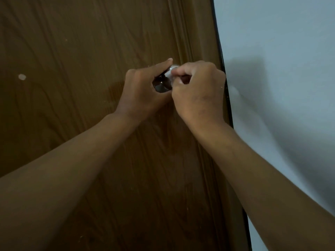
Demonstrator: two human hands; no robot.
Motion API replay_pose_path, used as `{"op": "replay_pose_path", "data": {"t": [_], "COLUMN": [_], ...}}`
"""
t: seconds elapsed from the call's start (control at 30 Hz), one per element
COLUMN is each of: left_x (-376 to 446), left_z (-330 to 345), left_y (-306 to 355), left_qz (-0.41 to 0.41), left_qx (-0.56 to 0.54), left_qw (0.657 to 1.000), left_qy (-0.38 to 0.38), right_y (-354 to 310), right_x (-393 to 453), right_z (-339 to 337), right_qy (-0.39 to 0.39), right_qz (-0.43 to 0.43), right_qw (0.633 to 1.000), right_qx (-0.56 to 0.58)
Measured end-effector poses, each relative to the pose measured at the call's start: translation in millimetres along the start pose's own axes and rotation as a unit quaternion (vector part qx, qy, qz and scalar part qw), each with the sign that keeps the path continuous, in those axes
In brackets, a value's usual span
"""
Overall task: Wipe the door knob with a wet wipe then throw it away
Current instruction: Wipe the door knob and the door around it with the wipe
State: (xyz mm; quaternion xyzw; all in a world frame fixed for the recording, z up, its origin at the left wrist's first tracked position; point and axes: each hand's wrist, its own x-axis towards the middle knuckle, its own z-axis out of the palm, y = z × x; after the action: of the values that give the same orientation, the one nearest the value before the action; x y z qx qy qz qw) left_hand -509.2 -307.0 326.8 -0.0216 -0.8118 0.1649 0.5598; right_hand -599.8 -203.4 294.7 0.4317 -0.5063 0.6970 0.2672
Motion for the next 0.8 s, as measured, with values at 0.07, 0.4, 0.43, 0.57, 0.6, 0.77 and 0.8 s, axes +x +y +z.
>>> {"op": "replay_pose_path", "data": {"t": [0.07, 0.4, 0.43, 0.57, 0.6, 0.77, 0.8], "left_x": [0.5, 2.3, 2.5, 0.9, 0.3, 0.8, 1.3], "left_z": [0.1, -0.6, -0.8, -0.7, -0.1, 0.0, -0.2], "left_y": [0.1, 4.2, 4.1, 1.5, 1.5, 2.8, 2.8], "left_qz": [-0.004, 0.003, 0.001, -0.001, -0.002, -0.008, -0.006], "left_qx": [-0.002, -0.001, -0.002, -0.001, 0.000, 0.001, -0.001], "left_qw": [1.000, 1.000, 1.000, 1.000, 1.000, 1.000, 1.000], "left_qy": [0.001, -0.001, -0.001, 0.000, 0.000, -0.006, -0.004], "right_y": [-0.5, 6.7, 6.6, 4.4, 4.3, 2.0, 1.7], "right_x": [2.5, 5.4, 7.6, -2.7, -4.1, 8.8, 6.6], "right_z": [-0.9, -1.8, -1.1, 2.8, 1.9, -3.0, -1.8], "right_qy": [-0.014, -0.008, 0.004, 0.012, 0.005, 0.030, 0.036], "right_qz": [-0.015, -0.074, -0.071, -0.059, -0.057, -0.031, -0.024], "right_qw": [1.000, 0.996, 0.995, 0.997, 0.997, 0.998, 0.998], "right_qx": [0.001, -0.058, -0.063, -0.050, -0.042, -0.044, -0.045]}}
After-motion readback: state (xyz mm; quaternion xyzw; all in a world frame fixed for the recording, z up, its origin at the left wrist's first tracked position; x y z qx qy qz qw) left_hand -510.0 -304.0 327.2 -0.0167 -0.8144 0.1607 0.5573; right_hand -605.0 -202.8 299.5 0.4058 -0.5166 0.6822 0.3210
